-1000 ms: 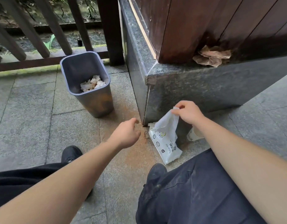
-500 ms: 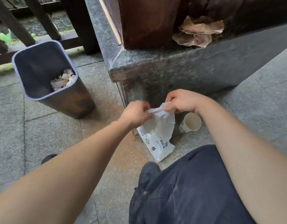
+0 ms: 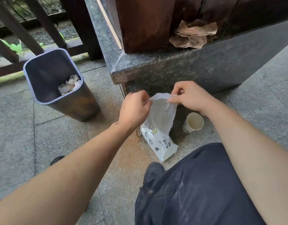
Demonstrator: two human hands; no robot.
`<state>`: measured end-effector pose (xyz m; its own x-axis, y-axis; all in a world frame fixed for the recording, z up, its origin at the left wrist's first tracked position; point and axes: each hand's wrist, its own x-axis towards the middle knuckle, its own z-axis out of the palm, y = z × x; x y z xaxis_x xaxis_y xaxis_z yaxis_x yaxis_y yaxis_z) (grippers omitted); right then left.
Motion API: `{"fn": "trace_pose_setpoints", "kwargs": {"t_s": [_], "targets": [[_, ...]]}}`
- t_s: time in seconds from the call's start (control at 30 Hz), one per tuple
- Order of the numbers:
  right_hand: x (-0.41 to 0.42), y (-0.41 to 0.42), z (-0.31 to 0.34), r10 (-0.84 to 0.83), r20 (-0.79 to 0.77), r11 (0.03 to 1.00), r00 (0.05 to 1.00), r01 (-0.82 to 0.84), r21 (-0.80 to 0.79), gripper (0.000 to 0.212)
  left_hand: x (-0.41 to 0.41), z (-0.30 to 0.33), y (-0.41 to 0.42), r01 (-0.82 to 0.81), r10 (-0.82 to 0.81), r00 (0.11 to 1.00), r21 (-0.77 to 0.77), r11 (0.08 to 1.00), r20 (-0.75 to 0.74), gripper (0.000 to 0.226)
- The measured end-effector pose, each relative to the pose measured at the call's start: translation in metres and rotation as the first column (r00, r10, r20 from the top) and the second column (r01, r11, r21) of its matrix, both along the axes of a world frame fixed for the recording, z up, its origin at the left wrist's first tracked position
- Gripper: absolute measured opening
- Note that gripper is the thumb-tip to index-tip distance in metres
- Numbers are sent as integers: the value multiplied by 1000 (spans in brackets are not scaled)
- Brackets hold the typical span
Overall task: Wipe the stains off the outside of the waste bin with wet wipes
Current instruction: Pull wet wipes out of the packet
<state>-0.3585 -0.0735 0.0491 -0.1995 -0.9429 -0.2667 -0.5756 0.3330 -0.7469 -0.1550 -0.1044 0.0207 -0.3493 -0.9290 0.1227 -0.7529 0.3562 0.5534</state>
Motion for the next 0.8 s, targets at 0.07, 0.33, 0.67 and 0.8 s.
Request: {"fn": "trace_pose_setpoints", "kwargs": {"t_s": [0.07,0.33,0.67,0.8], "targets": [[2,4,3,-34,41,999,999,35,-40,16,0,2,1,-39,45,996,69,997,-79,9],[1,5,6,-174,269,984,947,161,71,14,3,-14,29,-379,451,889,428,820,-76,15],[4,-8,-3,-209,464,977,861,159,144,11,-63,-24,57,-35,679,663,894,447,-314,60],[3,-12,-5,-223,497,973,839,165,159,10,-65,-31,50,-145,764,592,898,414,-257,48]]}}
